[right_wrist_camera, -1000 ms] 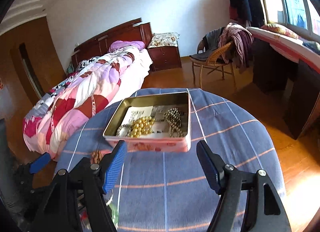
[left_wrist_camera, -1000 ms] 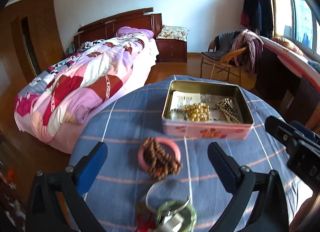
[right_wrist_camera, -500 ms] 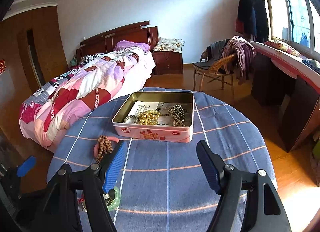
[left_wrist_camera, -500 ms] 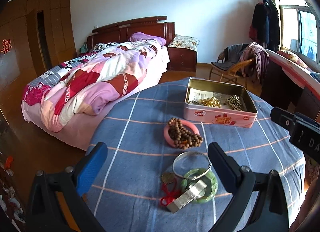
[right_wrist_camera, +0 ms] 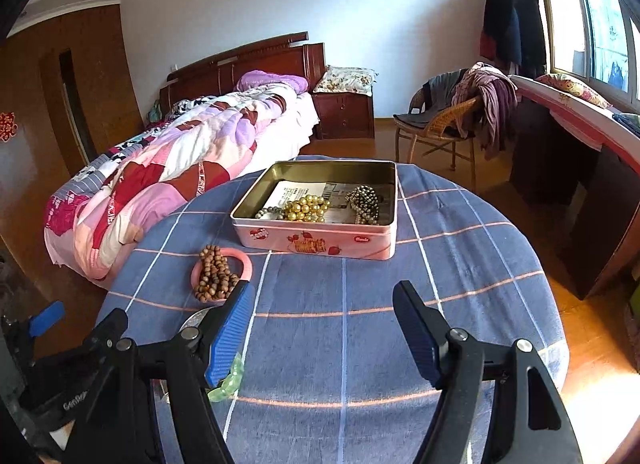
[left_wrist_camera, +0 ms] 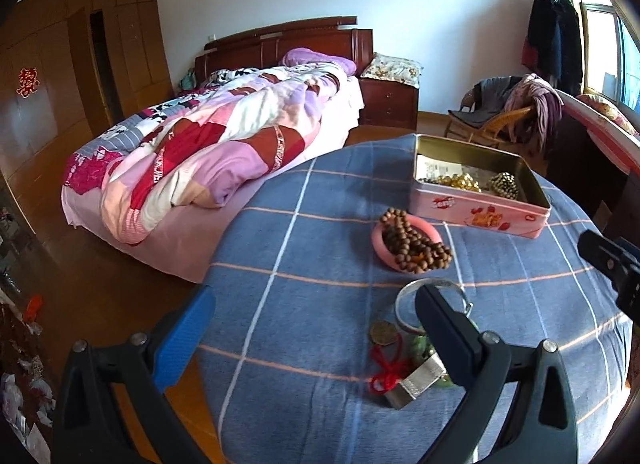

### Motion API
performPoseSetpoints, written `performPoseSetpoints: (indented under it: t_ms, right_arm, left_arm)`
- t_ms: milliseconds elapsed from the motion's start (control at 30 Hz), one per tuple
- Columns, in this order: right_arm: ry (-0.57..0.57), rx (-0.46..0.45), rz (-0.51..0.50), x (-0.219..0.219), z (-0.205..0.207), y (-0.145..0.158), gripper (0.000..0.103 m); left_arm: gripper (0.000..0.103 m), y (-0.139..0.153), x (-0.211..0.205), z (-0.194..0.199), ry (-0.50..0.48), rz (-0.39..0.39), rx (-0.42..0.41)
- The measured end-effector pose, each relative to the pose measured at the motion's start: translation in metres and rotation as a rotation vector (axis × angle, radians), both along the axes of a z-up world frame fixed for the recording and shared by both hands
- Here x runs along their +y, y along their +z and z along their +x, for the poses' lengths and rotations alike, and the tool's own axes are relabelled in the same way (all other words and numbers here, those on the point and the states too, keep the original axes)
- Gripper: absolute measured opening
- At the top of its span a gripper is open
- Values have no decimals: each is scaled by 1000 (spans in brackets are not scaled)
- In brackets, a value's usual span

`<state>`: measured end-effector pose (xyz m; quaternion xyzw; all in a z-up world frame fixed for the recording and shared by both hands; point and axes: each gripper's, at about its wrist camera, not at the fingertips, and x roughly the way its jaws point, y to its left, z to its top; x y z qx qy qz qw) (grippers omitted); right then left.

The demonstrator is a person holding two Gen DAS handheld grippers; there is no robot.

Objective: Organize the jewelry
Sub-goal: 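Grasp the wooden bead bracelet with the right tool while the left tool grasps the pink bangle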

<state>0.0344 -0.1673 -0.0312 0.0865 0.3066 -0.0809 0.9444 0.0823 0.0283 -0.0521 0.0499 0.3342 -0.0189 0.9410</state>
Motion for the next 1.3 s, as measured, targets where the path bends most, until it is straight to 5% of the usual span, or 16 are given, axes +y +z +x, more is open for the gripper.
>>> performPoseSetpoints:
  t_ms: [500, 733, 833, 1167, 1300]
  right_arm:
    - [81, -2, -24, 18, 4, -8, 72]
    - [145, 38, 57, 18, 19, -24, 69]
    - [200, 45, 81, 25, 35, -24, 52]
    - [369, 156, 72, 77, 138, -51, 50]
    - [395, 277, 79, 87, 166, -78, 43]
  left_arm:
    - [102, -10, 13, 5, -8, 10, 25]
    - [97, -27, 35, 6, -34, -42, 73]
    - [94, -32, 38, 10, -30, -48, 86]
    - [91, -35, 49, 22, -31, -72, 105]
    - [91, -35, 54, 28, -28, -71, 107]
